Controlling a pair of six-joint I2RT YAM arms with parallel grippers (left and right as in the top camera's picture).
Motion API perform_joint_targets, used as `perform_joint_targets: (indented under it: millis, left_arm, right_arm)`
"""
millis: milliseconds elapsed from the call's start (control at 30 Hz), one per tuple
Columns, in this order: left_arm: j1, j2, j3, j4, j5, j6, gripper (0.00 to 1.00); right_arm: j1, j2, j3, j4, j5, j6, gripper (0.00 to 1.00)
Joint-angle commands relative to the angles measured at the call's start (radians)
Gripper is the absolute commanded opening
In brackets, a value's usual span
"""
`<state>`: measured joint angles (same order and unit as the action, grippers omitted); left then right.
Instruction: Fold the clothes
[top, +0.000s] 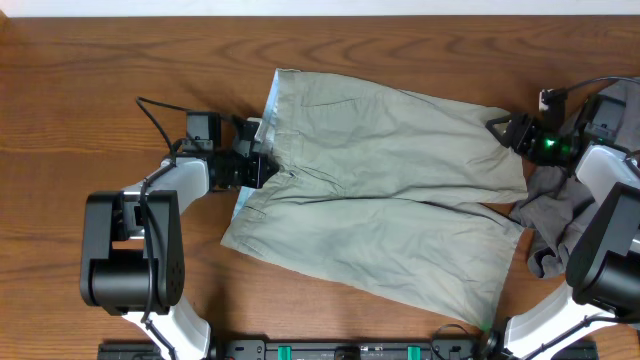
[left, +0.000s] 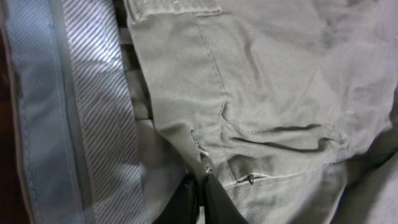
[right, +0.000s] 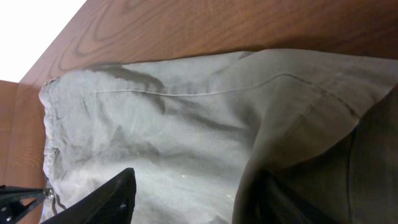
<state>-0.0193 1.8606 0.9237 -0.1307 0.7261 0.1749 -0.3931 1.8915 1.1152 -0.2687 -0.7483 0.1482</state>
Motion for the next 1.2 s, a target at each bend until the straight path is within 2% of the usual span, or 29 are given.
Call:
perform_joint_targets:
  millis: [0,167,267,367,467,667,733,800,833,933,1067,1167]
  left_arm:
    - [-0.003,-0.015,0.008,0.002,0.006,0.007,0.06]
    - [0.014,-0.083,0.031,-0.008,-0.030,-0.057,0.06]
    - [0.044,-0.175,0.050,-0.040,-0.113,-0.087,0.06]
    - [0.074,-0.263,0.054,-0.074,-0.206,-0.087,0.06]
    - [0.093,-0.309,0.054,-0.106,-0.231,-0.066,0.06]
    - [0.100,-0.305,0.054,-0.157,-0.280,-0.031,0.06]
    - [0.100,-0.303,0.054,-0.161,-0.307,-0.029,0.06]
    - [0.100,-0.303,0.054,-0.164,-0.349,-0.029,0.06]
    - [0.100,-0.303,0.054,-0.164,-0.363,-0.029,0.06]
    - [0.100,-0.301,0.054,-0.164,-0.391,-0.029,0.06]
    - [0.100,-0.299,0.054,-0.162,-0.407,-0.029,0.06]
    - [0.100,-0.299,0.054,-0.159,-0.407,-0.030,0.06]
  right_arm:
    - [0.009,-0.012,0.003,-0.008,-0.007,-0.015,0.60]
    - [0.009,-0.012,0.003,-0.014,-0.007,-0.016,0.60]
    - [0.009,-0.012,0.003,-0.026,0.004,-0.015,0.61]
    - [0.009,-0.012,0.003,-0.060,0.070,-0.013,0.67]
    - [0.009,-0.012,0.003,-0.102,0.098,-0.015,0.72]
    - [0.008,-0.012,0.003,-0.184,0.098,-0.016,0.73]
    - [0.009,-0.012,0.003,-0.223,0.098,-0.019,0.68]
    - [0.013,-0.010,0.002,-0.260,0.098,-0.047,0.54]
    - [0.016,-0.010,0.001,-0.280,0.109,-0.061,0.50]
    - [0.031,-0.008,-0.003,-0.320,0.211,-0.051,0.43]
    - [0.056,-0.008,-0.005,-0.348,0.351,0.045,0.41]
    - [0.068,-0.008,-0.005,-0.359,0.451,0.127,0.24]
